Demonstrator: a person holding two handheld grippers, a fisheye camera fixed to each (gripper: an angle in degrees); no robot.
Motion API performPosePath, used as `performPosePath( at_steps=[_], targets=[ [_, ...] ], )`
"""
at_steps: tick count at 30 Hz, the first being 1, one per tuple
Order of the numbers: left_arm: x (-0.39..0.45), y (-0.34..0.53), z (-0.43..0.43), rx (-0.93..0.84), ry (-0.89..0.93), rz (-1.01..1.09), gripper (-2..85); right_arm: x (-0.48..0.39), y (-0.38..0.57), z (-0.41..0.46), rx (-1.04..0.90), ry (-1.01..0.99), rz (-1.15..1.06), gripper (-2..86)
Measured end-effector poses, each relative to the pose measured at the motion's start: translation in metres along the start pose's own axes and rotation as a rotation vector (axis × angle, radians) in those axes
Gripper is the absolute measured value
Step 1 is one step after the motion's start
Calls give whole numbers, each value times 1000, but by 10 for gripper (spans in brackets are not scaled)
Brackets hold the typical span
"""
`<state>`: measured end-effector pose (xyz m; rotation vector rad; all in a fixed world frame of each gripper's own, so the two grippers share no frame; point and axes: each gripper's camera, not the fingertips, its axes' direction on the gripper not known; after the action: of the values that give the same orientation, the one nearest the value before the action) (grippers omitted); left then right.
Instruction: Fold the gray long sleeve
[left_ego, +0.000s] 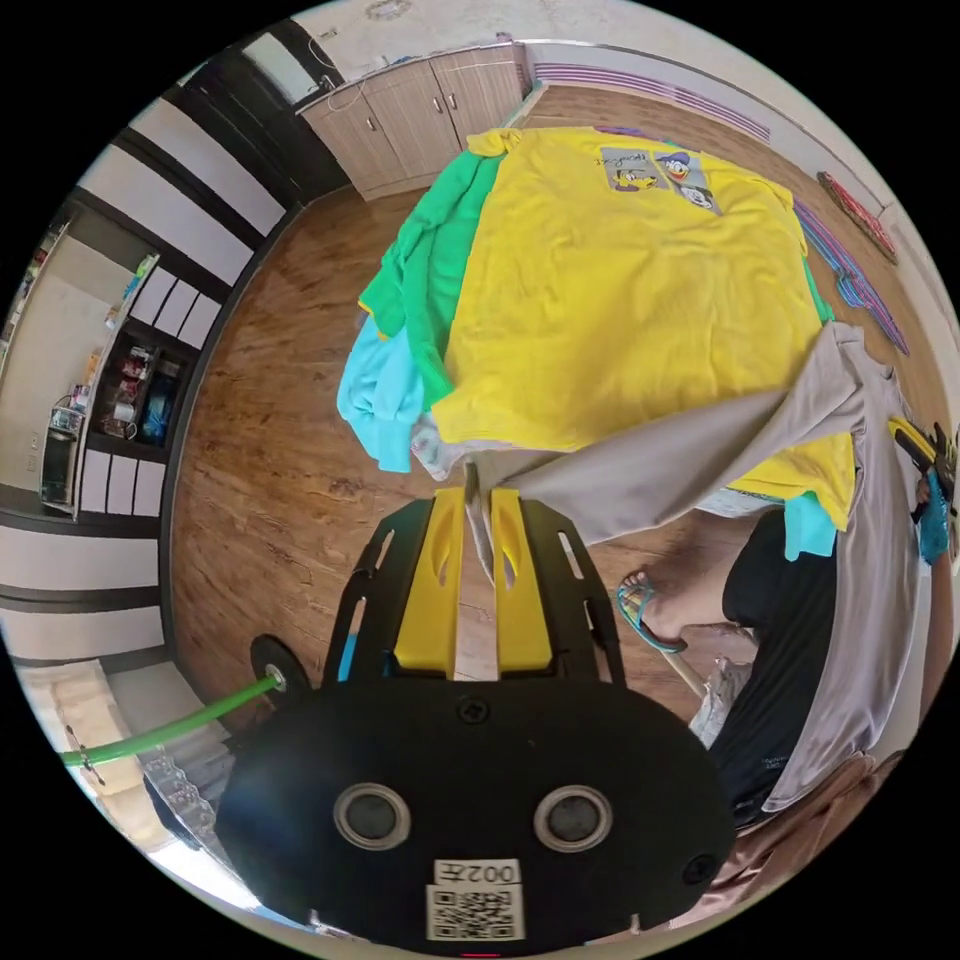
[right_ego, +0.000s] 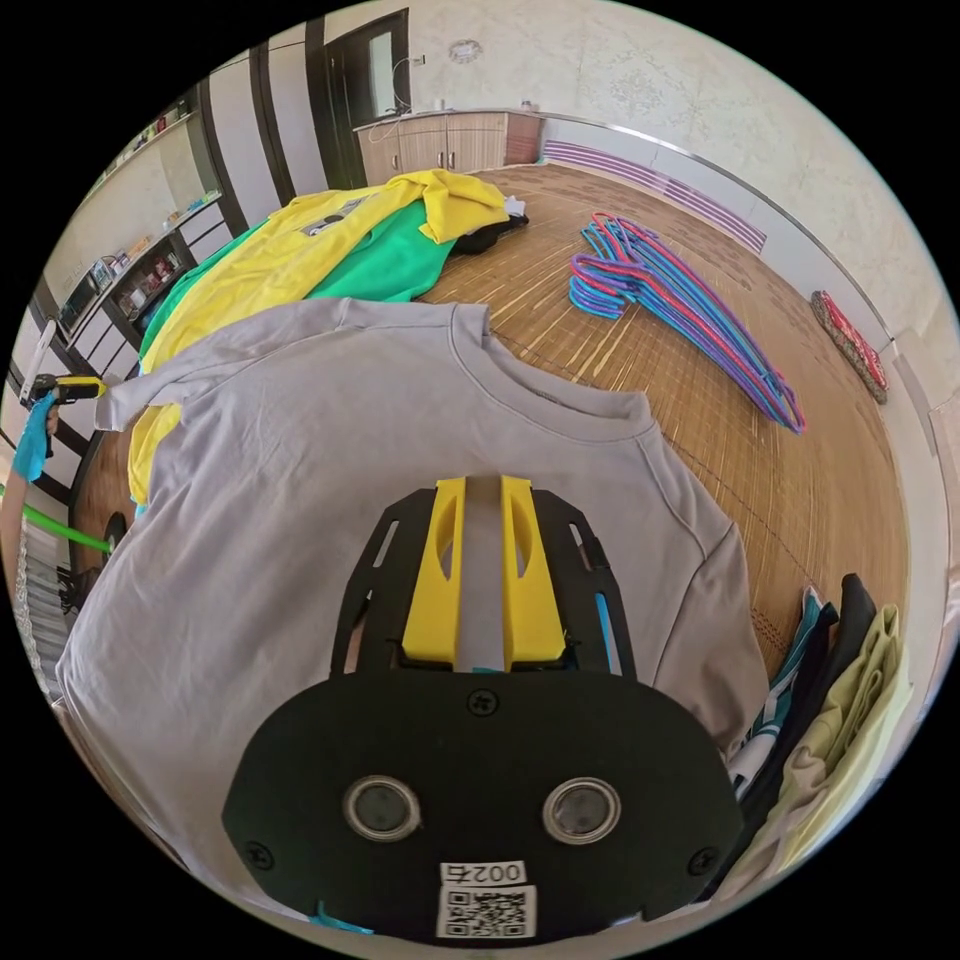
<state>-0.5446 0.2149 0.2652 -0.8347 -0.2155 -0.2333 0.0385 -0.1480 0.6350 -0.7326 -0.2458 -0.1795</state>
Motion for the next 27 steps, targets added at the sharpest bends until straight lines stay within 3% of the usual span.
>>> performPosePath(
  at_steps=[14, 20, 23, 27],
  targets=[
    [15, 41, 36, 138, 257, 328, 76, -9, -26, 6, -30, 14, 12, 62],
    [46, 34, 66, 203, 186, 295, 99, -15, -39, 8, -44, 38, -1, 60],
    [53, 32, 75, 218, 168, 262, 87, -17, -44, 9, -45, 42, 1, 60],
    [50, 38, 68, 250, 153, 251, 7, -19, -52, 10, -52, 54, -13, 60]
  ],
)
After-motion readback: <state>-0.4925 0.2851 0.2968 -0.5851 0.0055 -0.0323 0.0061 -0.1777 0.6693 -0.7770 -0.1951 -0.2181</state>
